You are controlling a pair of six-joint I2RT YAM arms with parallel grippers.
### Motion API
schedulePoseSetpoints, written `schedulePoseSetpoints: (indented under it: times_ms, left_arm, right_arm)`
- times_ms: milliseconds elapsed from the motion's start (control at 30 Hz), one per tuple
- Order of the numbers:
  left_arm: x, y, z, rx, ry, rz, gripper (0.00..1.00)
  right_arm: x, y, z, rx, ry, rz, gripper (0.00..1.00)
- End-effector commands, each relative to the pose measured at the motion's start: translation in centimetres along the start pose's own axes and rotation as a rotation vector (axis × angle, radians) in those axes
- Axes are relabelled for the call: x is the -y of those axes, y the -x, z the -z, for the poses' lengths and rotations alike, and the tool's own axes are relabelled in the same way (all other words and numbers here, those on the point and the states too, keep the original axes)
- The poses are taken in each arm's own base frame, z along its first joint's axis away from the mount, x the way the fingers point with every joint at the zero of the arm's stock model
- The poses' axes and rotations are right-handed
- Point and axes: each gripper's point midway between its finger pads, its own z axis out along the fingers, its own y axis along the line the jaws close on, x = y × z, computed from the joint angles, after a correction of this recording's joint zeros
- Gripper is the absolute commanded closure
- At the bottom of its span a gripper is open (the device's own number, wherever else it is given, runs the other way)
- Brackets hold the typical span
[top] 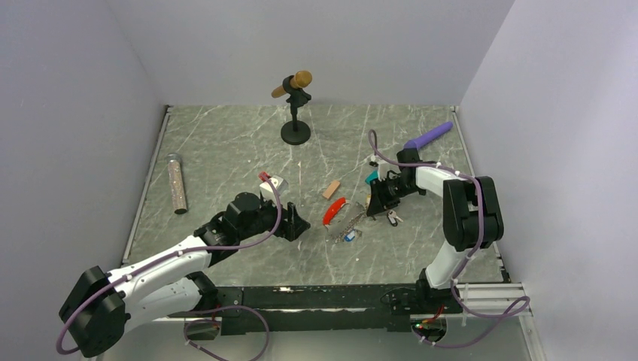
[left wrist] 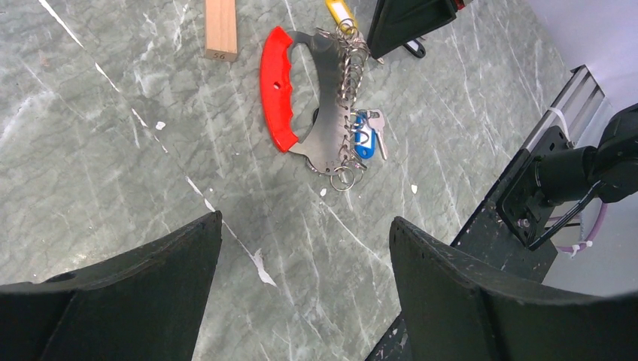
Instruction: Put the keys on the keyring
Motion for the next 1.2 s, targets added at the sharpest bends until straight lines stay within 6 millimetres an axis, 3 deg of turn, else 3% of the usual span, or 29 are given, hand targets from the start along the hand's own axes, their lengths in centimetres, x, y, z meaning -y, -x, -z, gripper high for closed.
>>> schedulePoseSetpoints:
  times_ms: [0, 567, 800, 1167]
  left_arm:
    - [0.3, 1.6, 0.0, 0.051, -0.005, -0.017, 0.14]
    - [0.5, 2.1, 0.1, 0.055, -0.006, -0.024, 0.14]
    - [0.5, 2.0, 0.2, 0.053, -0.007, -0.022, 0.14]
    - [0.6, 1.8, -0.1, 0.047, -0.016, -0.011, 0.14]
  right_arm:
    - [0.3, 2.0, 0.1, 0.034, -0.026, 0.019, 0.73]
    - [0.5, 1.7, -0.8, 0.000, -0.012, 0.002, 0.77]
    - [0.3, 2.3, -0.5, 0.021, -0.020, 0.015, 0.69]
    - [0.1, 2.9, -1.1, 0.048, 0.000, 0.019, 0.76]
